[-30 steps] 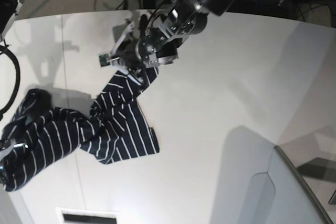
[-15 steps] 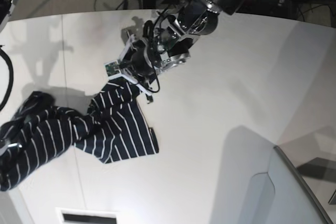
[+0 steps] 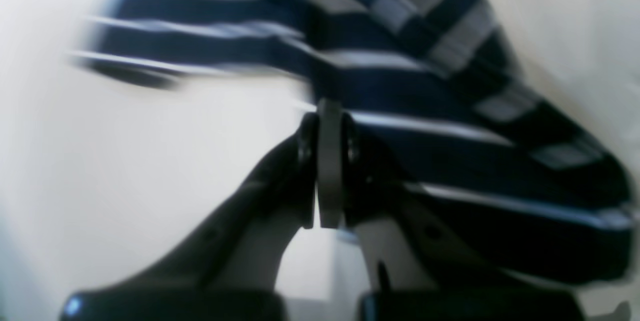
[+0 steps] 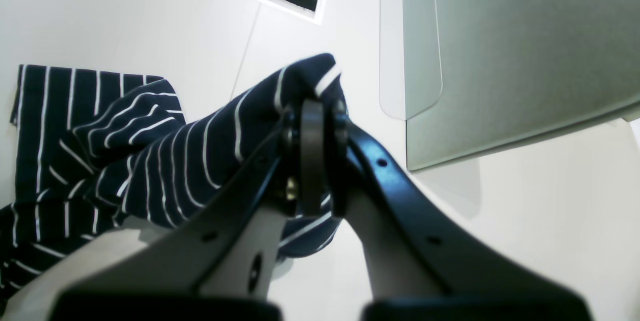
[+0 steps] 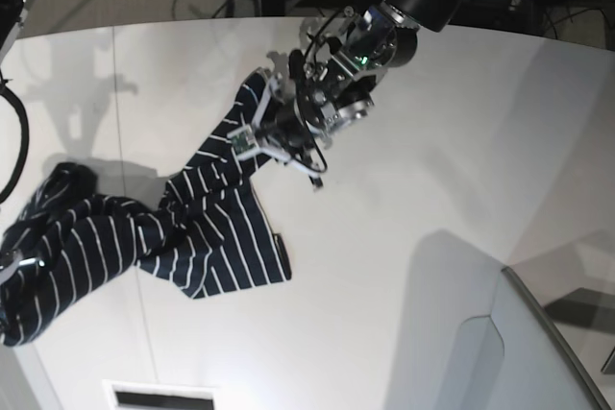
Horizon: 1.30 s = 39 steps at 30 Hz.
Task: Layout the t-shirt on the table in an organized manner, then fold the t-shirt properly
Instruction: 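Stretch the shirt between both grippers and lay it flat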
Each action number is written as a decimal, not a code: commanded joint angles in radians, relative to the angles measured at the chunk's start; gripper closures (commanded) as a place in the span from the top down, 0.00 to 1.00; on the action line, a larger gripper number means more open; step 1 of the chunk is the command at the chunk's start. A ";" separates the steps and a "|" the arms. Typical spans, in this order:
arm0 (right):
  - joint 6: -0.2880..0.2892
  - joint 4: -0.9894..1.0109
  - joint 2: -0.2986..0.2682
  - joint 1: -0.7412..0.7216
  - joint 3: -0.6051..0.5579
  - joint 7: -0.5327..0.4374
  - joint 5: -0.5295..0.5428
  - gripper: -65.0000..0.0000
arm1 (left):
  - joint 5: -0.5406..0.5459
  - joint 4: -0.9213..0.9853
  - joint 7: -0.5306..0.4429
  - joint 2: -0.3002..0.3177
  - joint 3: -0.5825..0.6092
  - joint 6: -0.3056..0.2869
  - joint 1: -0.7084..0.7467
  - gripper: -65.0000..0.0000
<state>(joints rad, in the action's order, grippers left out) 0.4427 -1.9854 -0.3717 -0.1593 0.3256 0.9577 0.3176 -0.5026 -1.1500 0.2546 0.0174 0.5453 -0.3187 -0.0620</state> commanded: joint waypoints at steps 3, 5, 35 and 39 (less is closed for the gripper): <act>-0.005 -0.012 -0.017 -0.021 0.011 -0.029 0.005 0.00 | 0.000 0.038 0.005 -0.009 -0.003 0.000 -0.014 0.00; -0.005 -0.012 -0.017 -0.021 0.013 -0.029 0.005 0.00 | -0.006 0.060 0.009 -0.003 -0.001 -0.001 -0.014 0.00; -0.003 0.180 0.273 0.485 0.074 -0.027 0.012 0.00 | -0.159 -0.014 0.010 0.373 -0.319 -0.001 0.067 0.00; -0.003 0.237 0.300 0.496 0.074 0.014 0.012 0.00 | -0.161 -0.118 0.079 0.372 -0.319 -0.001 0.092 0.00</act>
<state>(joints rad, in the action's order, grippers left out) 0.4381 -1.7313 -0.0597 0.3416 0.3946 0.9871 0.3187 -0.6651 -1.2533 0.3401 0.3798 0.2310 -0.3210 0.0410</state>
